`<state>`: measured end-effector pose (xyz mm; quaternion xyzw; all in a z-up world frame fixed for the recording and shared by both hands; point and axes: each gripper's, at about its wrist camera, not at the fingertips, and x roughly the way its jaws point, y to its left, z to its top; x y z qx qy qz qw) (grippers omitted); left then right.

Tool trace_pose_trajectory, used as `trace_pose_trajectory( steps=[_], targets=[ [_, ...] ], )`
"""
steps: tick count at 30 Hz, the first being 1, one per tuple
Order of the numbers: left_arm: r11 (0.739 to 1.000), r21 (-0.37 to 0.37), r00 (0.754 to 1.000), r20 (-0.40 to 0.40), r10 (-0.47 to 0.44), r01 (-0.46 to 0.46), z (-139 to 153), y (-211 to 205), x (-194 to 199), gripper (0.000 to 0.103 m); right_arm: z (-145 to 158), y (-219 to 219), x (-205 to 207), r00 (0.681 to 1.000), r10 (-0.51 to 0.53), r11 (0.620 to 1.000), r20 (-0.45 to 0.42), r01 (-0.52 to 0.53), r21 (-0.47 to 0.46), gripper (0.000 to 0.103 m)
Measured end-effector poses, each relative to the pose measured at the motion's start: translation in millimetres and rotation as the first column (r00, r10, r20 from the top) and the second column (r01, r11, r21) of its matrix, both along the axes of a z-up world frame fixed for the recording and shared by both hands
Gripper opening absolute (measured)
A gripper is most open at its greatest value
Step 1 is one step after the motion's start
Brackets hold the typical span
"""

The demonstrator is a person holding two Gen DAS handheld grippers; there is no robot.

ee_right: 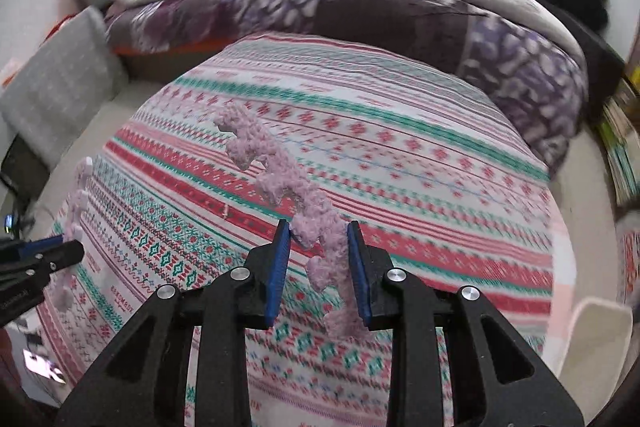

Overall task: Collect trash
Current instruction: 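Drop the pink strip into the bin with the right tool while the left tool drops its strip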

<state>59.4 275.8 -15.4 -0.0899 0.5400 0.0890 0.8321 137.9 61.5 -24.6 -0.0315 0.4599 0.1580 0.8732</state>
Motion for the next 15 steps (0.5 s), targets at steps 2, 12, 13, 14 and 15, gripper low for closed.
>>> trace_pose_trajectory(
  steps=[2, 12, 13, 14, 15],
  targets=[
    [1.0, -0.001, 1.0, 0.012, -0.004, 0.004, 2.4, -3.5, 1.0, 0.023, 1.7, -5.6, -0.7, 0.999, -0.03, 0.999, -0.013, 0.03, 0.016, 0.028],
    [0.999, -0.014, 0.998, 0.052, -0.041, 0.042, 13.2, -29.4, 7.1, 0.023, 8.1, -54.8, -18.3, 0.981, -0.179, 0.982, -0.074, 0.183, 0.056, 0.028],
    [0.999, -0.011, 0.997, 0.055, -0.048, 0.049, 14.1, -33.7, 7.1, 0.023, 8.7, -60.1, -20.7, 0.979, -0.191, 0.979, -0.078, 0.195, 0.06, 0.028],
    [0.998, -0.009, 0.997, 0.058, -0.055, 0.056, 14.8, -36.9, 7.5, 0.023, 8.8, -66.0, -22.9, 0.976, -0.203, 0.976, -0.083, 0.209, 0.065, 0.028],
    [0.998, -0.008, 0.996, 0.06, -0.06, 0.061, 15.4, -39.7, 7.6, 0.023, 8.6, -72.9, -25.5, 0.972, -0.218, 0.972, -0.09, 0.225, 0.071, 0.028]
  ],
)
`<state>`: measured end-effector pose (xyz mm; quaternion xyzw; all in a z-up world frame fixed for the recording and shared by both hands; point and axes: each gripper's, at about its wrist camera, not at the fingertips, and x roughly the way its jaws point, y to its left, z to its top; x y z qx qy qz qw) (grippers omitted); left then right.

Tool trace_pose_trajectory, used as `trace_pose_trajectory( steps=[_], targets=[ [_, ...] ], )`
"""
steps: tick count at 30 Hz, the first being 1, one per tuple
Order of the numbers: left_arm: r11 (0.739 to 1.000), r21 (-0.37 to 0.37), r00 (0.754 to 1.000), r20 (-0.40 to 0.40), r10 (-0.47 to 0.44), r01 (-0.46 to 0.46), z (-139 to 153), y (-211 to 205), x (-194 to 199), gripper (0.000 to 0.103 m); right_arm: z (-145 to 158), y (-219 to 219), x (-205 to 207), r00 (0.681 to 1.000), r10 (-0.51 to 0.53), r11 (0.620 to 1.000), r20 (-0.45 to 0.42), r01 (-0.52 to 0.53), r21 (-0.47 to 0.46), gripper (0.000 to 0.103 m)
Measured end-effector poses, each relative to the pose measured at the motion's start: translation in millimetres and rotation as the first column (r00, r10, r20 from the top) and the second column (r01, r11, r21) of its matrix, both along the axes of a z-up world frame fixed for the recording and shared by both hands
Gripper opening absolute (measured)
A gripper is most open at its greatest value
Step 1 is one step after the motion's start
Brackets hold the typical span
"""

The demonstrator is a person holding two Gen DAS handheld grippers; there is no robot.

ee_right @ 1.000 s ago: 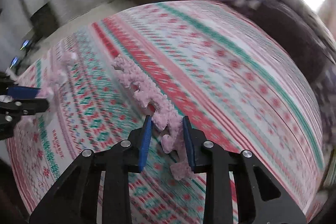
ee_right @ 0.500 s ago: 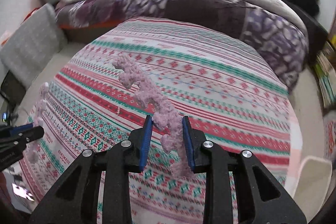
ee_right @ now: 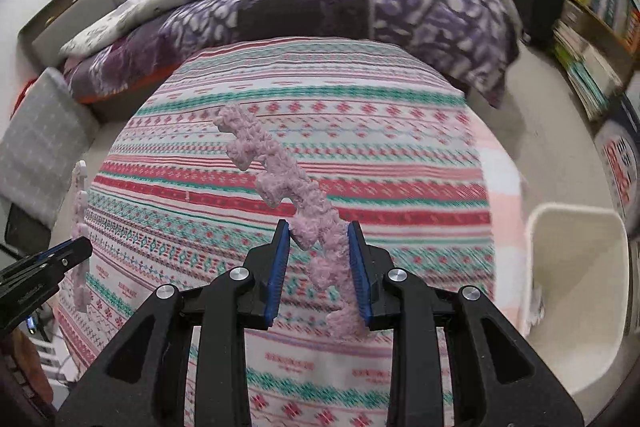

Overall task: Collect trash
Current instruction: 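Drop the pink strip into the bin with the right tool while the left tool drops its strip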

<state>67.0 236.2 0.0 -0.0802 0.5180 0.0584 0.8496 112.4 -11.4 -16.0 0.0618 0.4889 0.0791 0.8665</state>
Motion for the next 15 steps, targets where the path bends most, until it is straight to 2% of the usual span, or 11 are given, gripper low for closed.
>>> trace_pose_trajectory(
  steps=[15],
  targets=[
    [0.999, 0.017, 0.998, 0.025, -0.052, 0.052, 4.8, -43.6, 3.8, 0.023, -15.3, -83.9, -13.5, 0.978, -0.207, 0.977, -0.032, 0.208, 0.039, 0.029]
  ],
)
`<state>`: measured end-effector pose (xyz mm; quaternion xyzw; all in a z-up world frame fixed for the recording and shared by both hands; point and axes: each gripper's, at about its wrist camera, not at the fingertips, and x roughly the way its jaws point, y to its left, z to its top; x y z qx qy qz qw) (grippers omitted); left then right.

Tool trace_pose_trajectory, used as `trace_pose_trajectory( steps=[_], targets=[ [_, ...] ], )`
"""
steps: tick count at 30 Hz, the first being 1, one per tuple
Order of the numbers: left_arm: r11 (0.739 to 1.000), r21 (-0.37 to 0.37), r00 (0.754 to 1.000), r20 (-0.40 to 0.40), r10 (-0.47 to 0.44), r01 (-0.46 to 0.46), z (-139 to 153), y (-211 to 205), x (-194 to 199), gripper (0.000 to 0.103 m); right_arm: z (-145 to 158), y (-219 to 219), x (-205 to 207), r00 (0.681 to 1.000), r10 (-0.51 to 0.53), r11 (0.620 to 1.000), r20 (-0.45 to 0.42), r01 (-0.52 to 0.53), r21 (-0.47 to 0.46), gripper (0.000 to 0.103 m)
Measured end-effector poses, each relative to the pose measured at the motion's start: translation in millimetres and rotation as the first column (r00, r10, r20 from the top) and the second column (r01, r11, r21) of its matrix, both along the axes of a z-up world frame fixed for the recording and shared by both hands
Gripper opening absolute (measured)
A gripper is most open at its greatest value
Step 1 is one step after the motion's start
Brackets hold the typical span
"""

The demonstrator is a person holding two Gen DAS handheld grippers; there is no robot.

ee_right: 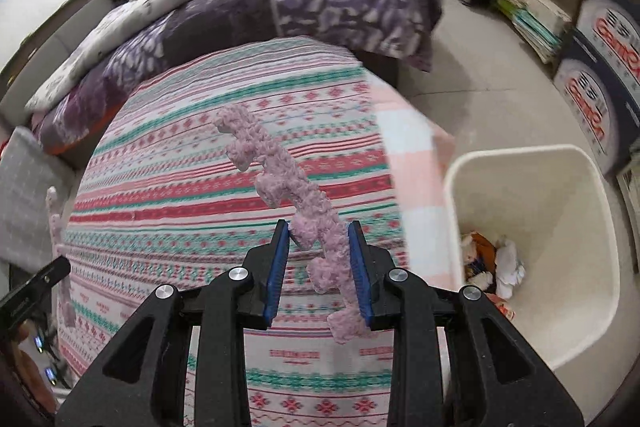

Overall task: Collect trash
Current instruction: 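Drop the pink strip into the bin with the right tool while the left tool drops its strip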

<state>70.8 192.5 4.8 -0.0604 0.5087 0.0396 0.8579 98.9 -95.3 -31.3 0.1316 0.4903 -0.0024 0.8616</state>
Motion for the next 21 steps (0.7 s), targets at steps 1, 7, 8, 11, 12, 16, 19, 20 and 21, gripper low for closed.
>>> trace_pose_trajectory(
  steps=[1, 7, 8, 11, 12, 16, 19, 20, 21],
  targets=[
    [1.0, 0.0, 1.0, 0.003, -0.002, 0.002, 0.6, -1.9, 0.4, 0.023, 0.3, -5.6, -0.6, 1.0, -0.012, 1.0, 0.0, 0.012, 0.002, 0.029],
    [1.0, 0.0, 1.0, 0.012, -0.012, 0.012, 3.2, -16.9, 5.1, 0.023, 1.2, -41.5, -6.0, 0.995, -0.104, 0.995, 0.002, 0.104, -0.002, 0.029],
    [1.0, 0.002, 1.0, 0.012, -0.016, 0.016, 3.1, -20.0, 5.1, 0.023, 0.0, -45.5, -6.7, 0.994, -0.113, 0.994, -0.004, 0.113, -0.002, 0.029],
    [0.999, 0.008, 0.999, 0.009, -0.032, 0.032, 1.5, -30.3, 6.4, 0.023, -6.0, -61.9, -8.8, 0.987, -0.155, 0.988, -0.03, 0.155, -0.007, 0.029],
    [0.999, 0.01, 0.999, 0.009, -0.04, 0.04, 1.0, -34.8, 6.9, 0.023, -8.0, -67.8, -9.6, 0.984, -0.172, 0.985, -0.039, 0.171, -0.006, 0.029],
    [0.997, 0.019, 0.997, 0.011, -0.071, 0.071, -1.0, -50.8, 7.7, 0.023, -11.3, -85.7, -13.7, 0.975, -0.217, 0.976, -0.054, 0.217, -0.011, 0.03],
    [0.995, 0.026, 0.996, 0.008, -0.092, 0.092, -3.3, -62.7, 9.1, 0.023, -13.2, -100.0, -17.5, 0.967, -0.248, 0.969, -0.065, 0.247, -0.03, 0.03],
    [0.995, 0.026, 0.995, 0.008, -0.096, 0.096, -3.9, -66.1, 9.2, 0.023, -14.6, -104.2, -18.8, 0.964, -0.258, 0.966, -0.072, 0.256, -0.034, 0.03],
    [0.995, 0.027, 0.995, 0.007, -0.101, 0.101, -4.2, -69.0, 9.5, 0.023, -16.0, -108.6, -20.1, 0.96, -0.267, 0.964, -0.08, 0.265, -0.034, 0.031]
  ],
)
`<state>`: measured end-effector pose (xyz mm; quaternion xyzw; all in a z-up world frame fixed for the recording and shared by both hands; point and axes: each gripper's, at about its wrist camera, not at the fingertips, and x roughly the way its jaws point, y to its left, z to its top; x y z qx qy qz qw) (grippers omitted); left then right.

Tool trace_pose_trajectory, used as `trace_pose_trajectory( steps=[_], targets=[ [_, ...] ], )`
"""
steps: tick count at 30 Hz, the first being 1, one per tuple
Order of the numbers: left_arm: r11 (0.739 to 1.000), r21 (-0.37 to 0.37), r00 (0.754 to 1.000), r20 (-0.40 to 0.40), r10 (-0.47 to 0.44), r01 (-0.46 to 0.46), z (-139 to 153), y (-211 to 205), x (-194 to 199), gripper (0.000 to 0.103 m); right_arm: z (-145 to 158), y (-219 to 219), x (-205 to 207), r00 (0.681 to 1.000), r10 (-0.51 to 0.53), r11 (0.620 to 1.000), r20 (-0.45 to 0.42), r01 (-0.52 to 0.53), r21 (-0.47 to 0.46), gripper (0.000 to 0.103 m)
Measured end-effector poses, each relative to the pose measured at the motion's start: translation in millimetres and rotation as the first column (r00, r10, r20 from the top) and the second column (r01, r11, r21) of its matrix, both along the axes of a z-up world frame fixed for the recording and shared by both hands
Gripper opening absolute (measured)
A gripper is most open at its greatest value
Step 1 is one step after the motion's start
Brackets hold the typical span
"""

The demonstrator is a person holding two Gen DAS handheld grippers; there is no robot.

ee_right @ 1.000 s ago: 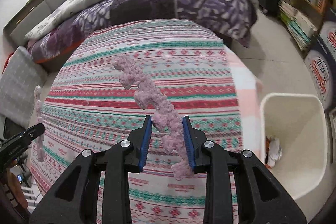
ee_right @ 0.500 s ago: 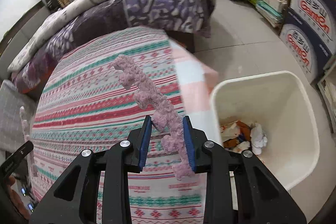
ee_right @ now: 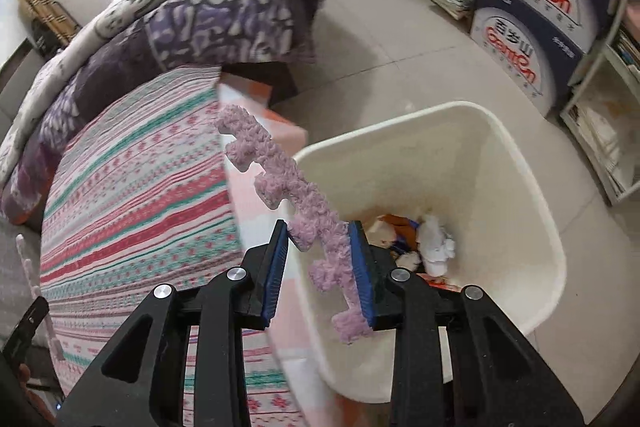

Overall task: Collect trash
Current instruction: 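Drop the pink strip into the bin with the right tool while the left tool drops its strip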

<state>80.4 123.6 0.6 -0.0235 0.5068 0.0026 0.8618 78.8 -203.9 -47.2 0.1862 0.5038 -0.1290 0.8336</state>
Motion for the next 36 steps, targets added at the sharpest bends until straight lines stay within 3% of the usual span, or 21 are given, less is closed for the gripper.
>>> trace_pose_trajectory(
  steps=[8, 12, 15, 22, 30, 32, 33, 35, 36],
  targets=[
    [0.998, -0.014, 0.998, 0.013, -0.061, 0.061, 0.5, -37.2, 3.0, 0.023, -3.1, -39.1, -12.5, 0.994, -0.105, 0.994, -0.037, 0.104, -0.028, 0.038],
    [0.992, -0.051, 0.993, 0.028, -0.113, 0.114, 2.5, -67.2, 4.0, 0.023, 4.7, -55.0, -22.3, 0.99, -0.139, 0.99, 0.0, 0.139, -0.023, 0.061],
    [0.984, -0.076, 0.987, 0.037, -0.158, 0.161, 3.2, -91.6, 3.8, 0.023, 15.0, -65.2, -29.2, 0.985, -0.165, 0.985, 0.041, 0.167, -0.04, 0.067],
    [0.945, -0.111, 0.951, 0.075, -0.301, 0.308, 8.4, -166.9, -9.8, 0.023, 34.4, -100.1, -46.8, 0.96, -0.257, 0.963, 0.113, 0.264, -0.046, 0.075],
    [0.894, -0.156, 0.907, 0.103, -0.409, 0.421, 6.7, -228.6, -17.6, 0.024, 37.4, -132.4, -61.1, 0.935, -0.335, 0.942, 0.12, 0.336, 0.009, 0.08],
    [0.859, -0.223, 0.887, 0.113, -0.447, 0.461, 6.3, -237.4, -19.8, 0.026, 37.7, -135.8, -62.8, 0.93, -0.347, 0.937, 0.12, 0.348, 0.021, 0.08],
    [0.847, -0.244, 0.881, 0.119, -0.458, 0.473, 7.0, -240.4, -21.2, 0.044, 38.2, -136.2, -63.2, 0.928, -0.352, 0.936, 0.121, 0.351, 0.028, 0.08],
    [0.844, -0.241, 0.878, 0.154, -0.453, 0.478, 11.1, -241.1, -25.8, 0.066, 39.9, -134.4, -62.2, 0.928, -0.35, 0.937, 0.127, 0.349, 0.034, 0.081],
    [0.846, -0.228, 0.875, 0.176, -0.451, 0.482, 13.9, -237.6, -27.8, 0.066, 41.4, -131.9, -61.5, 0.93, -0.344, 0.939, 0.133, 0.342, 0.036, 0.081]
  ],
)
